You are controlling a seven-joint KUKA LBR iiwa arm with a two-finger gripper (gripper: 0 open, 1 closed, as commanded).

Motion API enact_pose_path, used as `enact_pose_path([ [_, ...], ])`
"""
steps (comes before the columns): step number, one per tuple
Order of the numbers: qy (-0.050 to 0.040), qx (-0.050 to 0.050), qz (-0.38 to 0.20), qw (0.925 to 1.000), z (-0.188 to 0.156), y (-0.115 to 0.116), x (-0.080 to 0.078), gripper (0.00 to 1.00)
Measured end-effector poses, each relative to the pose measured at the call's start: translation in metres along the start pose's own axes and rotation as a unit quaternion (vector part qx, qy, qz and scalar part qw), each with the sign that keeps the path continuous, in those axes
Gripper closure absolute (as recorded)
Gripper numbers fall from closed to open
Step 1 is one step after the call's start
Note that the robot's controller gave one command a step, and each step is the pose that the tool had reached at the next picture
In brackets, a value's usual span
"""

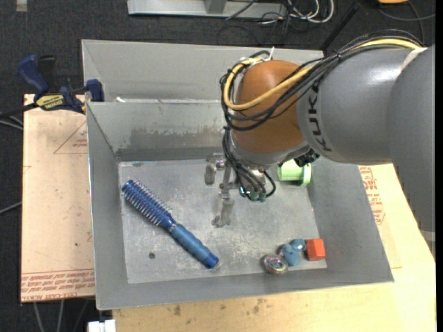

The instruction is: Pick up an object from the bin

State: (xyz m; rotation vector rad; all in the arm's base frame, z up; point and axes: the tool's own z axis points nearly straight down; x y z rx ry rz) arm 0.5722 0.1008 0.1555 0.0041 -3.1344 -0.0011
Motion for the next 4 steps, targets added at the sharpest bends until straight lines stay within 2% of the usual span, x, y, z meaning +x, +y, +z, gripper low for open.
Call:
enact_pose_path([
  [1,-0.0006,0.0,0.067,0.9978,0.088,0.056,0.028,0.0],
  [2,-0.0045,-0.001,0.1,0.9949,0.055,0.076,0.046,0.0],
  [3,-0.0036,-0.001,0.238,0.9713,0.056,0.102,0.057,0.0],
  [4,-0.002,0.0,0.343,0.9394,0.087,0.075,0.051,0.0],
])
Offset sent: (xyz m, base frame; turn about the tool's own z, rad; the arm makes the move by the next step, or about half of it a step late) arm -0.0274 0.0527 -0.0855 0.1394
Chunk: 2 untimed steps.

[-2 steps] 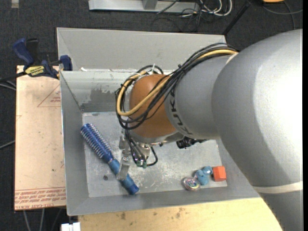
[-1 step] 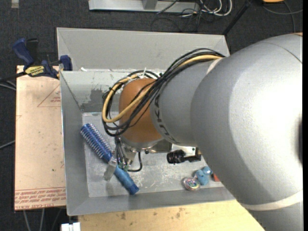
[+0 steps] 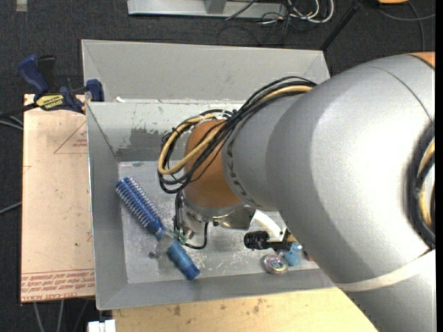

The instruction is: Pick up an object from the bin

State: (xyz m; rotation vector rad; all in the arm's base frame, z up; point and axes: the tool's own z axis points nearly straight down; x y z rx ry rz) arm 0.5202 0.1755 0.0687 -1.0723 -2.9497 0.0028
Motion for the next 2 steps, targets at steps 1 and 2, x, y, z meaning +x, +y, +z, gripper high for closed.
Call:
enact_pose_path([
  [1,0.0,0.0,-0.001,1.0,0.0003,0.0002,0.0001,0.0],
  [2,0.0001,0.0,-0.001,1.0,-0.0001,0.0004,0.0003,1.0],
])
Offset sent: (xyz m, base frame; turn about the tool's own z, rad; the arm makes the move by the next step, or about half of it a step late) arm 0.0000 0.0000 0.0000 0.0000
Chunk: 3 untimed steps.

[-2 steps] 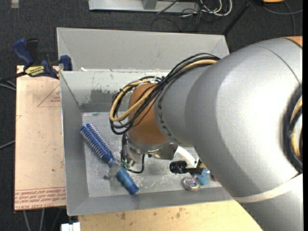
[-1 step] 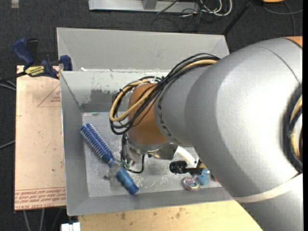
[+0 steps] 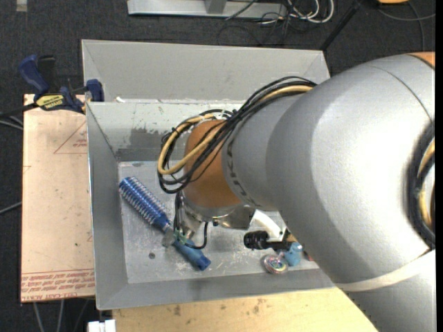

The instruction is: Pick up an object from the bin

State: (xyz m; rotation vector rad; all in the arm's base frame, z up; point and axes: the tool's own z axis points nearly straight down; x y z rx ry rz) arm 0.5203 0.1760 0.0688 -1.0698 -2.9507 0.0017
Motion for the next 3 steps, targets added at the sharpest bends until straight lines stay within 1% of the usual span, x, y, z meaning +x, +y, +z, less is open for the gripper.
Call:
enact_pose_path([
  [1,-0.0011,-0.001,-0.001,1.0,-0.024,0.0,0.0,1.0],
  [3,-0.0015,-0.002,-0.005,1.0,-0.082,0.001,0.0,1.0],
])
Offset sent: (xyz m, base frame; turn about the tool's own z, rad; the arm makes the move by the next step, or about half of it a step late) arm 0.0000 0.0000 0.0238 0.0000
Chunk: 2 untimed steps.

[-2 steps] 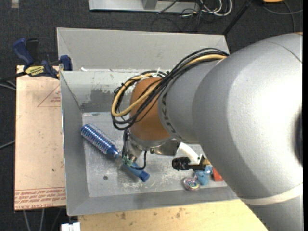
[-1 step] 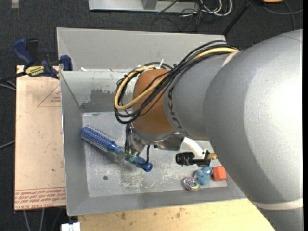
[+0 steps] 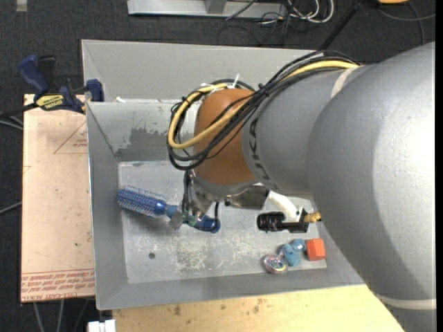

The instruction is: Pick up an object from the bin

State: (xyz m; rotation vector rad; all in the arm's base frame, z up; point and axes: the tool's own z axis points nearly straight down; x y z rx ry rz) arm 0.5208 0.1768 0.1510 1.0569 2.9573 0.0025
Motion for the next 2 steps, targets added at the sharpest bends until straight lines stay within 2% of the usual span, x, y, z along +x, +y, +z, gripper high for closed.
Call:
enact_pose_path([
  [2,0.0004,0.001,-0.004,1.0,-0.047,0.001,0.0,1.0],
])
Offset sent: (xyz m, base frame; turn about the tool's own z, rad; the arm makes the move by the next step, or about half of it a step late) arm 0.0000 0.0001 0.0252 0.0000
